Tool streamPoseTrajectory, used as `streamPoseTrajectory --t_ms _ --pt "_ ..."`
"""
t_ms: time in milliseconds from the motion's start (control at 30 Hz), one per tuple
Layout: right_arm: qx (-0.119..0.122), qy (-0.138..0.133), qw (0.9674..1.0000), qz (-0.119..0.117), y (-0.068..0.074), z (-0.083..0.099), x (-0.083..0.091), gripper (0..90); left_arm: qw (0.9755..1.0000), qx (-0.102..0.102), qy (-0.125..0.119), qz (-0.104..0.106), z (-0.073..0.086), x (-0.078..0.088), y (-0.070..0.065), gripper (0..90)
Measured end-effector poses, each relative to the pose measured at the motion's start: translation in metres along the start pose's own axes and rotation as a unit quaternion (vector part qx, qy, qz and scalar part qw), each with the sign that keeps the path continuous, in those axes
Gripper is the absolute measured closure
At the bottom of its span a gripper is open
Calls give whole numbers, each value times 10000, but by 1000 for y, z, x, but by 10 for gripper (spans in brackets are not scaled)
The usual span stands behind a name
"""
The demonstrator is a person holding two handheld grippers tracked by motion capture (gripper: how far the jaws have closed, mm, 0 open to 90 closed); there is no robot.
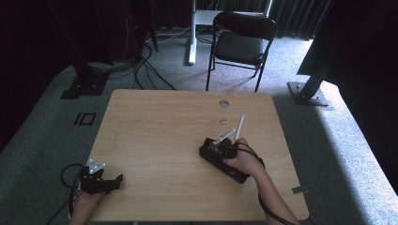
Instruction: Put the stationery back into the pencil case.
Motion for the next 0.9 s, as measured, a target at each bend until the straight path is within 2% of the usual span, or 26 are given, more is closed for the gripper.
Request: streamPoseTrajectory --t_ms 167,367,533,700,833,900 --pt "3 5 10000 -27 0 0 0 780 10000 -2 0 0 0 0 0 6" --pt "-167 -404 9989 -173 -1 -10 20 768 10000 0 0 0 0 0 0 6" --pt "-226 -710 9970 -193 -3 -15 41 752 10000 1 -1 -1 0 0 0 6" --pt "-339 -1091 9930 -298 -5 -22 60 740 10000 -1 1 0 0 0 0 6" --pt "-512 -1318 9896 -255 -12 -26 67 739 10000 0 1 0 0 0 0 6" --pt "-637 -1471 9868 -214 -16 -28 69 738 10000 1 0 -1 0 0 0 6"
Point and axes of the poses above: each handheld gripper's, and its own axes: x roughly backward along the jaws, z roughly out of its underside, y roughly to its left, the point moved 10 cm from there along -x, roughly forward along the jaws, and after that the axes turned 8 degrees about -x, right-handed, at the moved point
